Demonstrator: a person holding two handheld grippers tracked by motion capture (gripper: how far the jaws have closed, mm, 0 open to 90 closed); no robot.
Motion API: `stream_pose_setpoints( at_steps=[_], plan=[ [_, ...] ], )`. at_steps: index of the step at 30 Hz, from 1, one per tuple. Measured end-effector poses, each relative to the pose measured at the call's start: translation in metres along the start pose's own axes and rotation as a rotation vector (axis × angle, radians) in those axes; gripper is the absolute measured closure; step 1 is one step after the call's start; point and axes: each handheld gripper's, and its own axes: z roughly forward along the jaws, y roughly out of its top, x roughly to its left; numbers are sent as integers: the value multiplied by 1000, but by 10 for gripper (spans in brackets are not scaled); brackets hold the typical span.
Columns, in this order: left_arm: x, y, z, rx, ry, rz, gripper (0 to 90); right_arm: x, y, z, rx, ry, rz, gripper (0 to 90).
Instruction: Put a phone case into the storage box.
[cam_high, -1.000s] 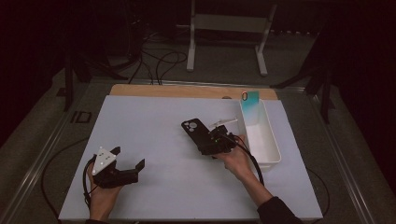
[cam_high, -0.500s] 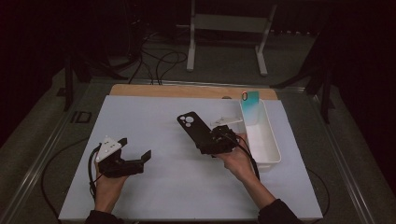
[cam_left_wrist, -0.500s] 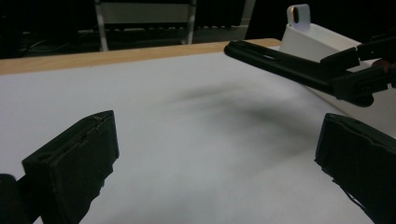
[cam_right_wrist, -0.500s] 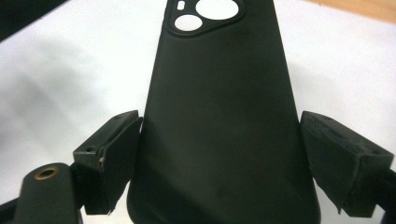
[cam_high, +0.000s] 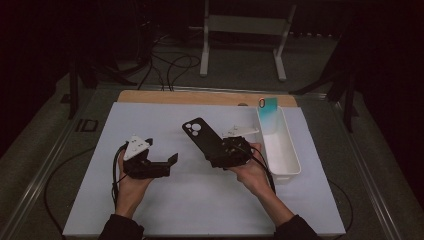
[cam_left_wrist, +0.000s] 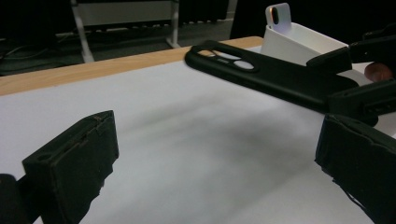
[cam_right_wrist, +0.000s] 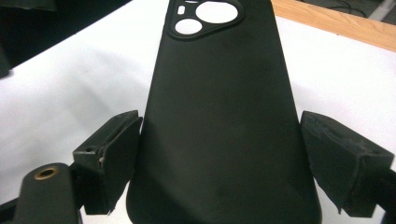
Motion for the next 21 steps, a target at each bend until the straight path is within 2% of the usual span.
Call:
stream_pose_setpoints(
  at_steps=[9,17,21],
  plan=[
    [-4,14,16,8,-43,-34,0,12,3,-3,-62,38,-18,149],
    [-4,21,27,12,-73,-112,18,24,5,-6,-102,67,-55,149],
    [-8,24,31,16,-83,-127,58,27,4,-4,-114,74,-60,149]
  ],
)
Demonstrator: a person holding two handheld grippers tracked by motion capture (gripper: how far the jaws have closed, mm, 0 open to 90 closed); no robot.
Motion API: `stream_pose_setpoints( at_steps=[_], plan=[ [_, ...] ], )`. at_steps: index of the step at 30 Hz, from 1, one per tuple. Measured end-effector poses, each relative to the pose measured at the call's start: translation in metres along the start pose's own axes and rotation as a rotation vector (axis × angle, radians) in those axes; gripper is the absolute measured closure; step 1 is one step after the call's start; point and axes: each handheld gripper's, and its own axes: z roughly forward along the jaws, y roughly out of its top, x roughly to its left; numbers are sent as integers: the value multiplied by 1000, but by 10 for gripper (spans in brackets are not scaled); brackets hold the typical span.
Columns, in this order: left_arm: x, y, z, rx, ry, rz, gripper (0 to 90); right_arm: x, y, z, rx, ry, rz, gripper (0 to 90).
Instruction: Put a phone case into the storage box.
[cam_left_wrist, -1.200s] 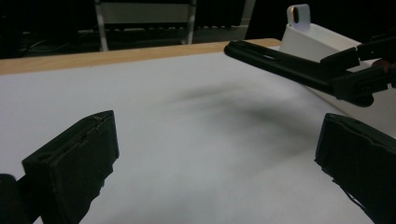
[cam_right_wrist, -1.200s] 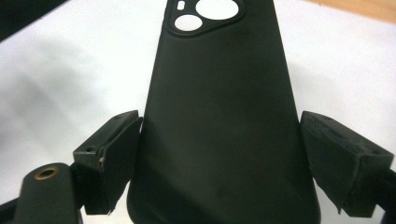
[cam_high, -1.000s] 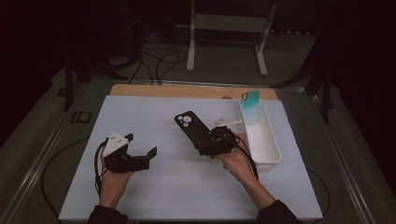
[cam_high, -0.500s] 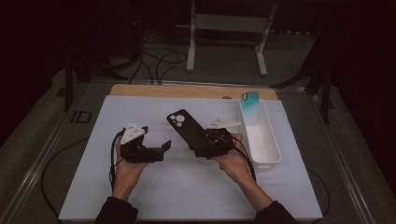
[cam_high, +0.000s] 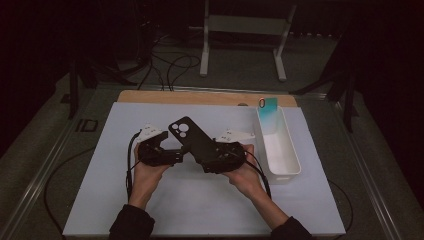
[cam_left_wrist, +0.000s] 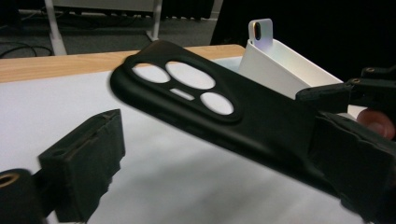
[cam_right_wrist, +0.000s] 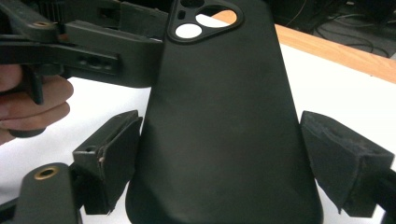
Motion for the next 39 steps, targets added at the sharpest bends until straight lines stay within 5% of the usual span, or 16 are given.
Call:
stream_pose_setpoints(
  at_steps=[5,9,18,24,27,39],
  plan=[
    [-2,0,4,12,-26,-36,151,4,0,1,-24,11,-4,149],
    [-3,1,3,2,-88,-53,286,7,0,3,-32,7,-11,149],
    [-16,-2,7,0,-171,17,606,15,0,10,-34,-11,-32,149],
    [-19,-1,5,-24,-182,41,785,19,-1,16,-42,-7,-28,146],
    [-21,-1,5,-24,-204,43,836,21,-1,18,-43,-13,-28,144],
    [-25,0,4,-18,-149,83,855,14,0,19,-5,32,-31,132]
  ],
)
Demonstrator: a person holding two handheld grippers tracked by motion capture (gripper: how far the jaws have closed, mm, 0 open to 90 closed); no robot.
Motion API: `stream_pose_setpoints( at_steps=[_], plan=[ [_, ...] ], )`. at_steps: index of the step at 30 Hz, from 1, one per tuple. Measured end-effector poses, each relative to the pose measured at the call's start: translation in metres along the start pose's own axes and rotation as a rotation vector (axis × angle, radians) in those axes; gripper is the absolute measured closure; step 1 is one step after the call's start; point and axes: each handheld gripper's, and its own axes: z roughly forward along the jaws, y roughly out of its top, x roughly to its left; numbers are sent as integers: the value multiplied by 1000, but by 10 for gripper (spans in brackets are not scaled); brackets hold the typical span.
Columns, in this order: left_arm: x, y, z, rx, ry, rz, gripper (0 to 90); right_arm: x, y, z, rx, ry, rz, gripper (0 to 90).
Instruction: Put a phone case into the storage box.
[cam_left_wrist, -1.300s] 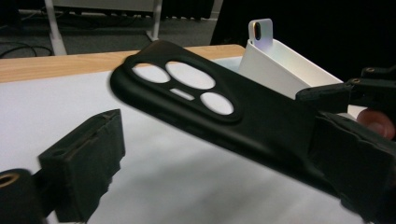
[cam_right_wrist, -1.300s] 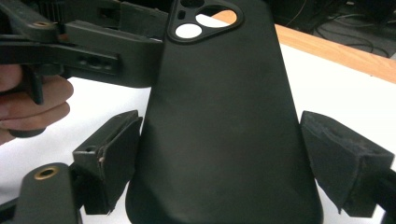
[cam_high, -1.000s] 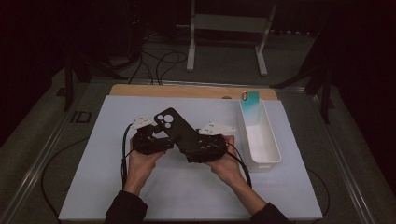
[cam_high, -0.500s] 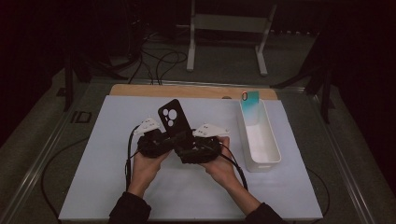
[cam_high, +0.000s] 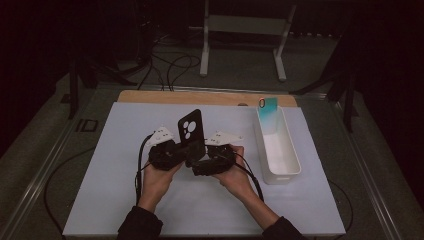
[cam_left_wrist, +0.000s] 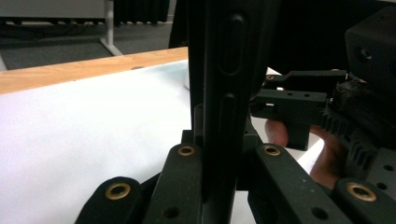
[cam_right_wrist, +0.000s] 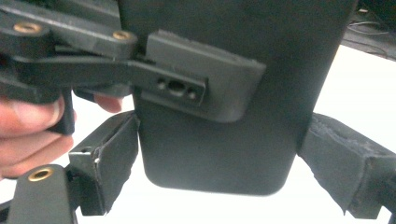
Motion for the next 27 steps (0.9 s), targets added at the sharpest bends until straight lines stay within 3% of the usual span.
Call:
stream_pose_setpoints(
  at_steps=[11,27],
  plan=[
    [5,-1,-9,-20,49,16,854,-11,-3,-9,55,23,-22,126],
    [2,-7,-7,-11,62,46,853,-23,29,-37,-59,15,-7,97]
  ],
)
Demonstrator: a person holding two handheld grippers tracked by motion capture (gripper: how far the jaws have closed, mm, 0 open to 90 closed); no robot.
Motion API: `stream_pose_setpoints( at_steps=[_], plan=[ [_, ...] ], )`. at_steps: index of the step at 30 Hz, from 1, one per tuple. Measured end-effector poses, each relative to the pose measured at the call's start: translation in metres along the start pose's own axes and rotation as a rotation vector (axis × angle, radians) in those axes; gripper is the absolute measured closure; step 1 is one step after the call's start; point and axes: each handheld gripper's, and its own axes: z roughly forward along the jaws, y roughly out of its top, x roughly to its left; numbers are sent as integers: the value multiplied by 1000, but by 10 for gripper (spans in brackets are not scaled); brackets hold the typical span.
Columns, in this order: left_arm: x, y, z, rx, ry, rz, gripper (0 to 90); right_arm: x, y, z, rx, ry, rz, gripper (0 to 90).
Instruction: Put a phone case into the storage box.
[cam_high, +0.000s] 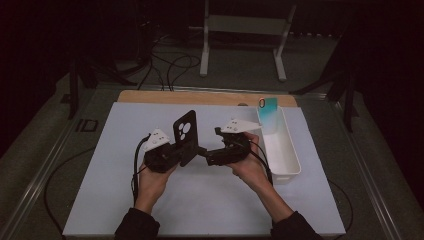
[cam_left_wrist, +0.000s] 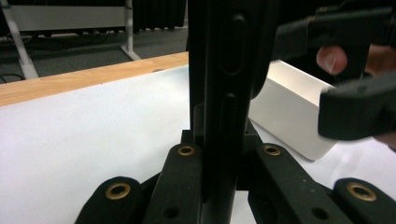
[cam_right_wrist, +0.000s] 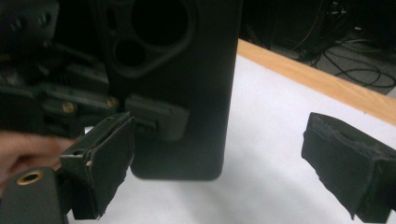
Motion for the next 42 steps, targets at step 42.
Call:
stream_pose_setpoints(
  at_steps=[42],
  plan=[
    [-15,-10,10,23,-35,53,852,18,37,21,-61,23,41,124]
  ],
)
